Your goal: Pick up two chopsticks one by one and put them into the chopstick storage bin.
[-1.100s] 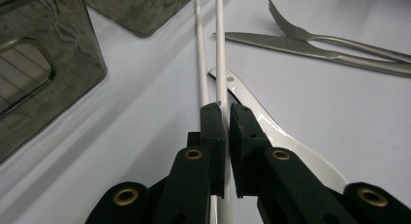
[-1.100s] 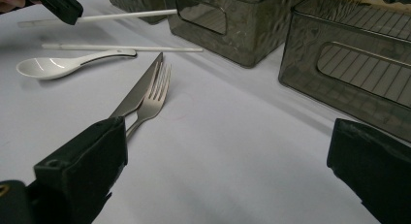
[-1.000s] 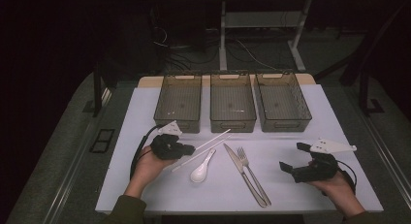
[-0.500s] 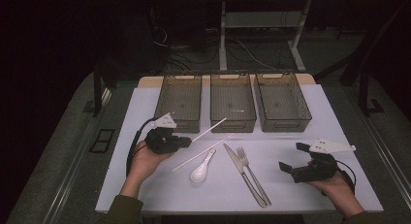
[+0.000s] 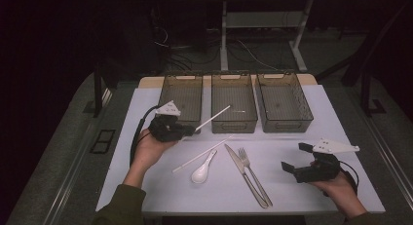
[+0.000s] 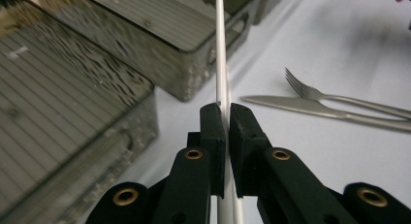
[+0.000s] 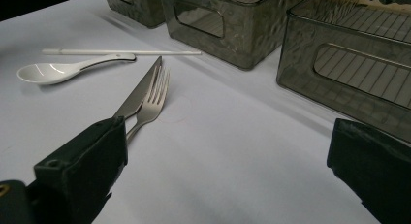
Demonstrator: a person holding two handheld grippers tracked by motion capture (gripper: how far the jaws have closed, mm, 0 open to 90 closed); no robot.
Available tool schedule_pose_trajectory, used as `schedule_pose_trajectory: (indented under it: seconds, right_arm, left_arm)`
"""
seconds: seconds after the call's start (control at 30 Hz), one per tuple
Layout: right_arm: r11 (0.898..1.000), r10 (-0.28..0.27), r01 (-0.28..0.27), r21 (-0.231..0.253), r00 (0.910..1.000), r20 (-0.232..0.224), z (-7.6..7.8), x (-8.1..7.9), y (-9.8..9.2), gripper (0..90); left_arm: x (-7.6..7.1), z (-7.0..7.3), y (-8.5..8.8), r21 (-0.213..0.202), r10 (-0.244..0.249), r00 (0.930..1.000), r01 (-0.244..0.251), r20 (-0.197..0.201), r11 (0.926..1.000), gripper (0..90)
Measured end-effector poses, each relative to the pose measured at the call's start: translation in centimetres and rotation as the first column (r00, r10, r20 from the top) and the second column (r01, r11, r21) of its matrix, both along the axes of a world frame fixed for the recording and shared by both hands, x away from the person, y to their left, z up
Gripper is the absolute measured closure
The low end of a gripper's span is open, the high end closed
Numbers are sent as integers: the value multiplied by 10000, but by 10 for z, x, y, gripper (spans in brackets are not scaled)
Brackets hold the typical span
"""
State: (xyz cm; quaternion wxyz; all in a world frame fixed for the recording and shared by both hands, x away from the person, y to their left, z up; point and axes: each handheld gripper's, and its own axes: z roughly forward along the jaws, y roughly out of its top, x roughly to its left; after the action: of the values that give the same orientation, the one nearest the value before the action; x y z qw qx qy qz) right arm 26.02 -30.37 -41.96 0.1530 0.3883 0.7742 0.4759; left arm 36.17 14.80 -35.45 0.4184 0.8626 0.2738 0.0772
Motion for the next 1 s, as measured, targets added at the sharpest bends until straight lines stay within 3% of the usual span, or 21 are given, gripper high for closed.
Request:
schedule_pose_trajectory:
  seconds: [0.37,0.67,0.83,1.0]
  right_arm:
    - [10000,-7,7,97,10000,-33,0,0,-1,8]
    - [9998,-52,53,166,10000,-44,0,0,-2,9]
    - [9998,-42,43,178,10000,-40,0,1,-2,9]
    - [9998,-41,42,186,10000,-55,0,1,-2,9]
  left_arm:
    - [33,25,3,-14,422,9986,-422,319,9991,847]
    - [65,39,12,-137,965,9936,-958,588,9953,846]
    - [80,40,16,-247,1247,9899,-1232,676,9921,846]
    - [95,32,20,-283,1681,9840,-1667,586,9856,846]
